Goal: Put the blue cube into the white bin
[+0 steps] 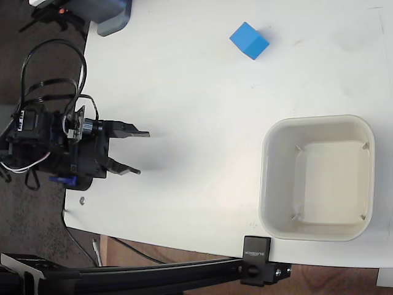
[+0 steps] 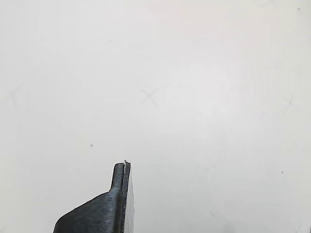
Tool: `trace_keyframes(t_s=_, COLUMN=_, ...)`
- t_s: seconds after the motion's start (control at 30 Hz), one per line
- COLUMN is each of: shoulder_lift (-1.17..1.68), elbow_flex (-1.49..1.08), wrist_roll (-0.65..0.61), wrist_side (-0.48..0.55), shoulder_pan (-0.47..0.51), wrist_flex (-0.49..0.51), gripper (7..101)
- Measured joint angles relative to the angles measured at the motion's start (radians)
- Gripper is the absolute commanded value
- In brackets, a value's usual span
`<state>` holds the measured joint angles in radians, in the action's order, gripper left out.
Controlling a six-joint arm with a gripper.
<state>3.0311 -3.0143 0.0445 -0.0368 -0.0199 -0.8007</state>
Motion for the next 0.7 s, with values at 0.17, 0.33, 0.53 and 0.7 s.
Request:
trace_keyframes(t_s=0.17, shoulder_lift=0.000, elbow_flex=0.000, wrist_roll=0.017, wrist_side=-0.018, shoulder_pan=0.000, wrist_flex=0.000, gripper=100.3)
trace_keyframes(t_s=0.33, shoulder_lift=0.000, elbow_flex=0.000, wrist_roll=0.017, wrist_side=-0.017, shoulder_pan=0.000, wrist_flex=0.000, gripper=100.3)
trace_keyframes(t_s=0.53, shoulder_lift=0.000, elbow_flex=0.000, wrist_roll=0.018, wrist_side=-0.017, shoulder_pan=0.000, wrist_flex=0.002, gripper=100.3)
trace_keyframes(t_s=0.7, shoulder_lift=-0.021, elbow_flex=0.057, wrist_roll=0.066, wrist_side=-0.061, shoulder_pan=-0.034, wrist_flex=0.003, gripper=100.3)
